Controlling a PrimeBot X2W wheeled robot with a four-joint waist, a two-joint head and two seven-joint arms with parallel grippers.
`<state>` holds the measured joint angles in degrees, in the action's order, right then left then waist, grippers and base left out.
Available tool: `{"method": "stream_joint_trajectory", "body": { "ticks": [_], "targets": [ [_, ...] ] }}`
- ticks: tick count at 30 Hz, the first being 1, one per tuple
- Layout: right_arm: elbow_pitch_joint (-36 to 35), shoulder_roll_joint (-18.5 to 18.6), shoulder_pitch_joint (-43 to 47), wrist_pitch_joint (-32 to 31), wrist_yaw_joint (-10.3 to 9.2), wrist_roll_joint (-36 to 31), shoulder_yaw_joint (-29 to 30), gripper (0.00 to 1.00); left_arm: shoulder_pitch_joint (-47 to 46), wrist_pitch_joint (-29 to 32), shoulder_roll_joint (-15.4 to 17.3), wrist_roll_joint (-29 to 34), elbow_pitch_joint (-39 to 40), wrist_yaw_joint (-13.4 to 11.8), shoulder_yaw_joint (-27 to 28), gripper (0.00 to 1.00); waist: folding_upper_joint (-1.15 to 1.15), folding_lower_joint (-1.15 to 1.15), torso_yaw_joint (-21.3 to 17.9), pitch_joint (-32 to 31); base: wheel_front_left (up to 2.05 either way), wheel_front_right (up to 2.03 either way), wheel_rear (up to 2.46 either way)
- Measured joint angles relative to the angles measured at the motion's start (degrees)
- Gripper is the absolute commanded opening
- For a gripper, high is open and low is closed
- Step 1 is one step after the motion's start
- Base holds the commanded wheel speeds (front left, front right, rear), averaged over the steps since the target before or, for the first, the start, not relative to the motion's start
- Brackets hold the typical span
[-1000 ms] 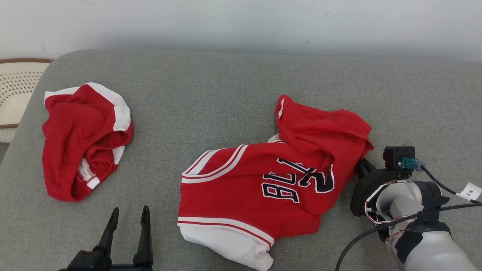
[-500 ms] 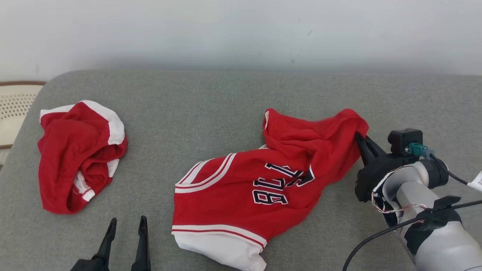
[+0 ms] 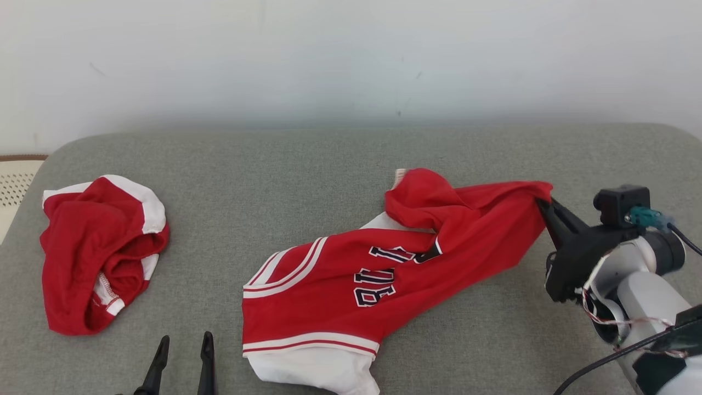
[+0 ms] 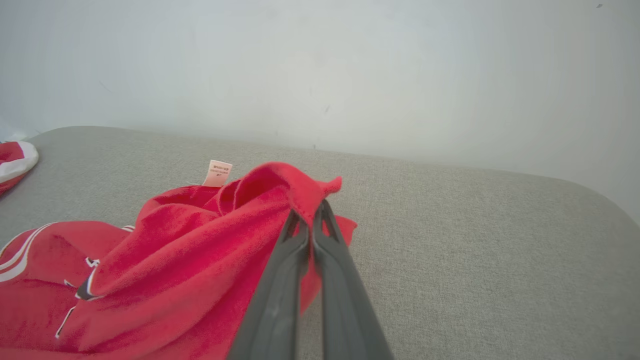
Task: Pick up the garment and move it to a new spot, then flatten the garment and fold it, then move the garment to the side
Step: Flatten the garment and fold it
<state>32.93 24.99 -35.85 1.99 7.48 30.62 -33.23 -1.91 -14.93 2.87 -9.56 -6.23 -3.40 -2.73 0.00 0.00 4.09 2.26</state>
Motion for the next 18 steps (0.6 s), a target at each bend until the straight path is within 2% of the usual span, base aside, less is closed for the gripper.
{"method": "stream_joint_trajectory", "body": {
  "ticks": [9, 13, 16, 17, 18],
  "targets": [
    [-19.79, 1.10, 15.12, -13.71, 0.00, -0.77, 10.17, 0.00, 0.65, 0.00, 0.00, 0.00, 0.07, -0.12, 0.11, 1.00, 0.00, 0.00, -0.46, -0.98, 0.00, 0.00, 0.00],
    [-28.42, -0.49, 23.23, -19.26, 0.00, -2.85, 16.46, 0.00, 0.74, 0.00, 0.00, -0.09, 0.22, 0.11, 0.13, 1.00, 0.00, 0.00, -0.42, -0.90, 0.00, 0.00, 0.00],
    [-30.86, -1.68, 26.53, -21.31, 0.00, -4.31, 19.49, 0.00, 0.73, 0.00, 0.00, -0.18, 0.29, 0.11, 0.10, 1.00, 0.00, 0.00, -0.52, -0.71, 0.00, 0.00, 0.00],
    [-31.59, -2.13, 27.37, -21.68, 0.00, -4.77, 20.16, 0.09, 0.73, 0.00, 0.00, -0.26, 0.30, 0.11, 0.12, 1.00, 0.00, 0.00, -0.57, -0.64, 0.00, 0.00, 0.00],
    [-32.18, -2.57, 27.91, -21.63, 0.00, -5.56, 20.78, 0.73, 0.73, 0.00, 0.00, -0.38, 0.29, 0.11, 0.12, 1.00, 0.00, 0.00, -0.63, -0.56, 0.00, 0.00, 0.00]
  ]
}}
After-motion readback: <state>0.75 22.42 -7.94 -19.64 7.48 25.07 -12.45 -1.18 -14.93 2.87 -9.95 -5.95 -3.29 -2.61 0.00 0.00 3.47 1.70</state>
